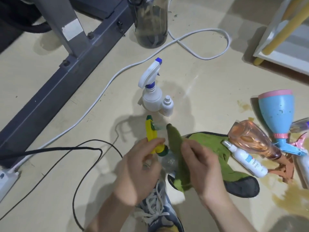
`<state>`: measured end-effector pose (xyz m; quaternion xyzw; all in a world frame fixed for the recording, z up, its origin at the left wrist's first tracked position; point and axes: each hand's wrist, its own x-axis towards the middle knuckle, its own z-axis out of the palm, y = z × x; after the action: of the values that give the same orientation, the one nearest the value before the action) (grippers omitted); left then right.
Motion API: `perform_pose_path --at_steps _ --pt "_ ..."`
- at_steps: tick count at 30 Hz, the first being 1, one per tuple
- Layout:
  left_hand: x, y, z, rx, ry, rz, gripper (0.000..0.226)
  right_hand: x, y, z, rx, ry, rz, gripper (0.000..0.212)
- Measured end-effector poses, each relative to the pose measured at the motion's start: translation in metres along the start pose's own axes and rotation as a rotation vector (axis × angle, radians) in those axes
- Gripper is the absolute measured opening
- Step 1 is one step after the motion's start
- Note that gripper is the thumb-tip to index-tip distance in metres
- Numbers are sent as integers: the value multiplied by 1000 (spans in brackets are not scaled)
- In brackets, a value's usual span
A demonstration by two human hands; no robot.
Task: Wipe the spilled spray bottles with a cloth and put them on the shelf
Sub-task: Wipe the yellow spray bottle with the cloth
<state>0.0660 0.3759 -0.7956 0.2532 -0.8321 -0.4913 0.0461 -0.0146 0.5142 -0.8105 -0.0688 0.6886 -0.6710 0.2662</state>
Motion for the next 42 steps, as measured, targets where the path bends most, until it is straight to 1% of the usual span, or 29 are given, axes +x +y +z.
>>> perform_pose_path --at_steps 1,2,4,6,8,10,12,14,16,18,20,22,24,27,28,30,32,34,38,39,40,42 --pt "-1 2 0 -60 -23 -72 41 -2 0 10 -44 -17 -40 11" --pt "-2 2 0 -89 -8 -117 35 -3 4 19 -92 -25 -55 10" --pt "-1 -1 2 -9 85 -124 31 2 6 30 -150 -38 -46 22" --pt "0 -3 4 70 143 -79 26 12 3 34 -187 -51 -33 33" --pt "-2 -3 5 98 160 -56 40 24 0 36 -184 -37 0 27" --pt "-2 4 5 19 120 -79 50 33 -1 39 -184 17 55 15" --pt "0 8 7 -126 76 -103 55 36 -3 39 -200 70 69 12" --pt "3 7 9 -263 52 -142 55 34 -6 37 -168 65 42 3" --pt "6 4 10 -356 50 -173 48 30 -10 33 -188 25 -7 9" --pt "7 4 10 -417 75 -197 40 27 -10 32 -317 4 -100 10" --pt "9 5 10 -486 106 -222 36 22 -8 32 -464 -25 -188 16" --pt "10 4 11 -517 144 -249 33 16 -9 32 -552 -87 -232 14" --pt "10 4 13 -508 156 -254 34 17 -13 29 -547 -115 -210 10" --pt "8 7 19 -505 147 -234 34 31 -16 29 -403 -29 -88 8" --pt "7 8 20 -511 149 -230 35 36 -16 31 -391 0 -82 9" --pt "9 10 22 -526 167 -222 36 34 -15 36 -470 30 -160 11" --pt "11 10 22 -549 212 -232 34 22 -11 37 -561 9 -282 11" --pt "13 11 21 -564 239 -251 32 9 -7 35 -603 -21 -383 12" --pt "10 9 22 -571 244 -268 32 9 13 22 -669 -11 -565 14" --pt "9 8 21 -581 252 -266 31 11 20 15 -703 -4 -587 12" --pt "8 8 22 -597 266 -262 30 12 27 8 -724 8 -573 11" --pt "7 11 23 -612 272 -248 29 11 34 -2 -673 61 -483 9"
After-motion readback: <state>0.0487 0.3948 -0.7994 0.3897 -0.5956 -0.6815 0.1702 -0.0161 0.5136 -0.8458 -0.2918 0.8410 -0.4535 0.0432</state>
